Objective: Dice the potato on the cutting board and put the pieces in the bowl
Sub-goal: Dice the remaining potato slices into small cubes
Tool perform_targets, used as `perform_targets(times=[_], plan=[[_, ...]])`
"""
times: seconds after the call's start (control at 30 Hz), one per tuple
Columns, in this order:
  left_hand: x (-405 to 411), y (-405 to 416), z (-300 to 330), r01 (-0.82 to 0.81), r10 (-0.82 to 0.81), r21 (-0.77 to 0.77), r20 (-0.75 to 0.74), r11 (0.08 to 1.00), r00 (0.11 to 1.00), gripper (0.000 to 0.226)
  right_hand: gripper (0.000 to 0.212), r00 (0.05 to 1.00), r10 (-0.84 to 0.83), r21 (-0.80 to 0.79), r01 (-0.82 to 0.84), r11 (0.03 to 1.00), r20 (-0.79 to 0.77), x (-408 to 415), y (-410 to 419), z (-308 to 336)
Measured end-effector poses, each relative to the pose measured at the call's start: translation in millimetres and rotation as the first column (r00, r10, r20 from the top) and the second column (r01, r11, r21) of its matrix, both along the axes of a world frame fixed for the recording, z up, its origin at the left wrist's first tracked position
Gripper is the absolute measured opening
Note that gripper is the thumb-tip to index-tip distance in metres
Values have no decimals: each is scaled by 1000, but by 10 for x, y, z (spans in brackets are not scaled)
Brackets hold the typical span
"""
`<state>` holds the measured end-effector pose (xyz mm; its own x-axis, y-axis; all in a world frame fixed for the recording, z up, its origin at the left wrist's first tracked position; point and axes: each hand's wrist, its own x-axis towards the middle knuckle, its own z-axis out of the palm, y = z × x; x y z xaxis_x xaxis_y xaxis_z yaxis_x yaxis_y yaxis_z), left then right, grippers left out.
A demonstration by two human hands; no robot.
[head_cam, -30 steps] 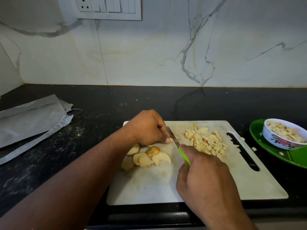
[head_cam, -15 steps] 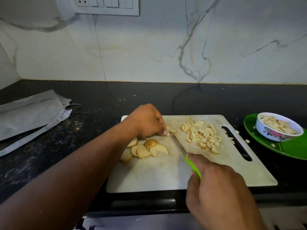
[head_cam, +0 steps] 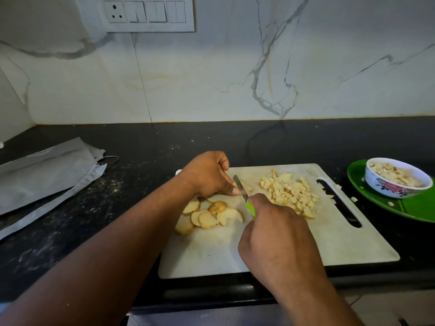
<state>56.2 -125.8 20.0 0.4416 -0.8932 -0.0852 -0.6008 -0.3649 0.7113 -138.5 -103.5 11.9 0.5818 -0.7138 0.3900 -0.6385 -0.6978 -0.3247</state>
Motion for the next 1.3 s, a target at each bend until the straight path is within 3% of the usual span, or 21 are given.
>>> perform_targets(times=[0.37,0.53,0.77,1.3], plan=[[-14,15,32,35,-36,24,34,999,999,33,43,999,12,43,-13,999,38,-55,-44,-94],[-37,-13,22,-30,29,36,14,999,999,29,47,1000,15,54,-14,998,-20,-138,-37,-68],[8,3,25,-1,1,27,-3,1000,1000,28,46,995,9,100,1,995,-98,-424,135,-18],[142,3,-27,68,-68,11,-65,998,996,23,35,1000,-3,43,3,999,11,-56,25,-49]])
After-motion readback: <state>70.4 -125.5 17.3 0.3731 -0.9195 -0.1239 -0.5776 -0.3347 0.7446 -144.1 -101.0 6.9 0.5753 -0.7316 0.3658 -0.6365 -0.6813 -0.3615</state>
